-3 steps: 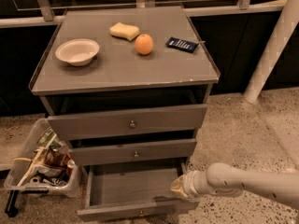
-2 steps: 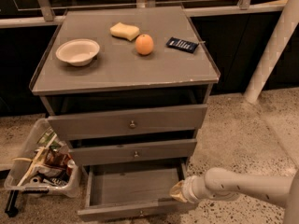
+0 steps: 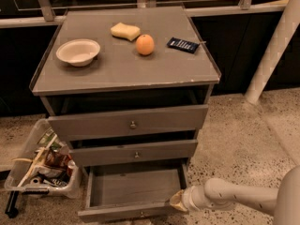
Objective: Close bottom drawer
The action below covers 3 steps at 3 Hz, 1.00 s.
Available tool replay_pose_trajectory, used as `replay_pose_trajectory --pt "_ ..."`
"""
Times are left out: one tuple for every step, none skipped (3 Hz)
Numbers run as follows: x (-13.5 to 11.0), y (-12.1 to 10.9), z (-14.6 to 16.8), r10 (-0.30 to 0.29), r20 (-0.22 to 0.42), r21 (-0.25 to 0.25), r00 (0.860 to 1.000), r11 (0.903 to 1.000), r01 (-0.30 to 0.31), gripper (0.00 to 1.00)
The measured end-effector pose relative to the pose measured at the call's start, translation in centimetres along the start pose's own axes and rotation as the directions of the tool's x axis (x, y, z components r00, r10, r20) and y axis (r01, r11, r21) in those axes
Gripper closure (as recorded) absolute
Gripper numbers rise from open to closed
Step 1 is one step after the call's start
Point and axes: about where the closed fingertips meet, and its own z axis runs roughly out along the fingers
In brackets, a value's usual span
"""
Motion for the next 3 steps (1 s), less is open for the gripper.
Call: replay_pose_trajectory --pt "3.3 0.0 3.4 0.037 -0.020 -0.066 0.999 0.9971 -0.038 1.00" --pt "3.3 0.1 3.4 0.037 -0.020 -0.066 0.999 0.9971 -0.038 1.00" --pt "4.2 1.8 5.2 0.047 -0.019 -0.112 0.999 0.9924 -0.049 1.00"
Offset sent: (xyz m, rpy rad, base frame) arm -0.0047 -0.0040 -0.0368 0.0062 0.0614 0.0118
